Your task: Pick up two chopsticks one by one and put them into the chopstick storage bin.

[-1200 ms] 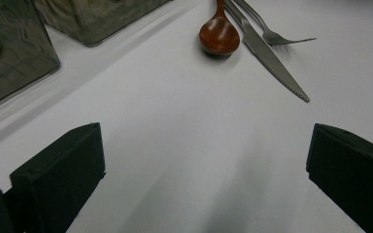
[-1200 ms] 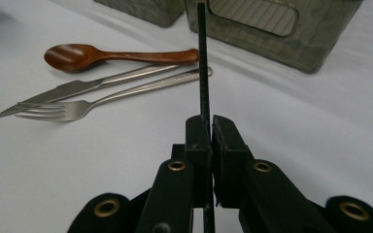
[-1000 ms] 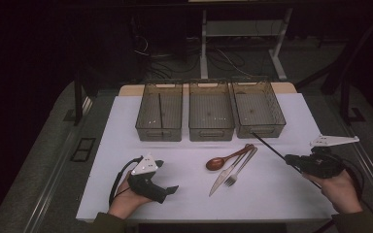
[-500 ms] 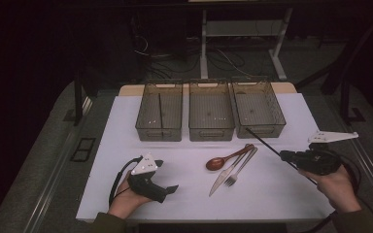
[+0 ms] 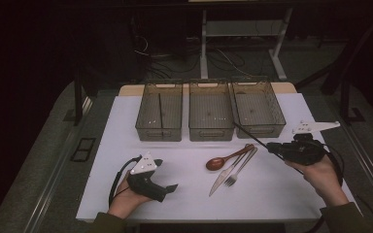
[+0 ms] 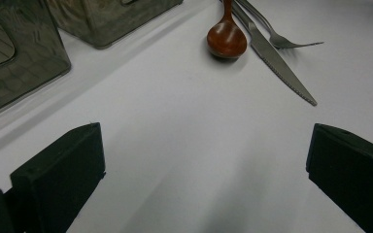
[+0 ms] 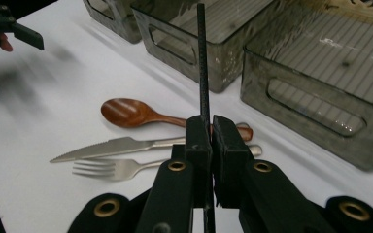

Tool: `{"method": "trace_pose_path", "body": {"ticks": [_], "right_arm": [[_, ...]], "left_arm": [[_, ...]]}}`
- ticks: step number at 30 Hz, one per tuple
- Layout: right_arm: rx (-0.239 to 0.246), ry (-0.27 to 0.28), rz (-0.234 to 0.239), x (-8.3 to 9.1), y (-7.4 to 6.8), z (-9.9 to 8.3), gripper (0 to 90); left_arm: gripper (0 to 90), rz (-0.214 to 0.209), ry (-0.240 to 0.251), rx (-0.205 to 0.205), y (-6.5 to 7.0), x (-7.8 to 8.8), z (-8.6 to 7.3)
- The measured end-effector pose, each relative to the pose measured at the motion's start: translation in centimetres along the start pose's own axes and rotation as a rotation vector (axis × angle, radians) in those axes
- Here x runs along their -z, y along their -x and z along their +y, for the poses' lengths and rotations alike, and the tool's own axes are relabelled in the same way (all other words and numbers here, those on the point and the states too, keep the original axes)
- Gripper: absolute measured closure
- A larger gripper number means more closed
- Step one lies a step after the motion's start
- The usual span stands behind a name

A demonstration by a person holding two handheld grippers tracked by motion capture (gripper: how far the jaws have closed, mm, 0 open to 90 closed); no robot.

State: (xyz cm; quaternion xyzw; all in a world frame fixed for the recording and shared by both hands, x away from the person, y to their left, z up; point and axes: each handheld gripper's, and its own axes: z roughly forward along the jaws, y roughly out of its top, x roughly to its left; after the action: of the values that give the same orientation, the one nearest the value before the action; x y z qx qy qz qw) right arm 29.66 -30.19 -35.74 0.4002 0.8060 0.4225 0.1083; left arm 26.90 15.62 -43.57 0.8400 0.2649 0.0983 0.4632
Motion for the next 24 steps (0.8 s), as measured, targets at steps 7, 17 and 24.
{"method": "trace_pose_path", "body": {"ticks": [7,17,24], "right_arm": [[0.034,0.003,0.012,-1.2,-0.5,1.5,85.2],[0.06,-0.01,0.031,-3.6,-1.3,3.4,85.2],[0.092,-0.022,0.044,-6.0,-2.3,5.0,85.1]], "left_arm": [[0.0,0.002,0.001,-0.003,0.0,0.1,0.0],[0.0,0.004,0.004,-0.001,-0.1,0.2,0.0],[0.0,0.008,0.006,-0.002,-0.2,0.3,-0.1]]}}
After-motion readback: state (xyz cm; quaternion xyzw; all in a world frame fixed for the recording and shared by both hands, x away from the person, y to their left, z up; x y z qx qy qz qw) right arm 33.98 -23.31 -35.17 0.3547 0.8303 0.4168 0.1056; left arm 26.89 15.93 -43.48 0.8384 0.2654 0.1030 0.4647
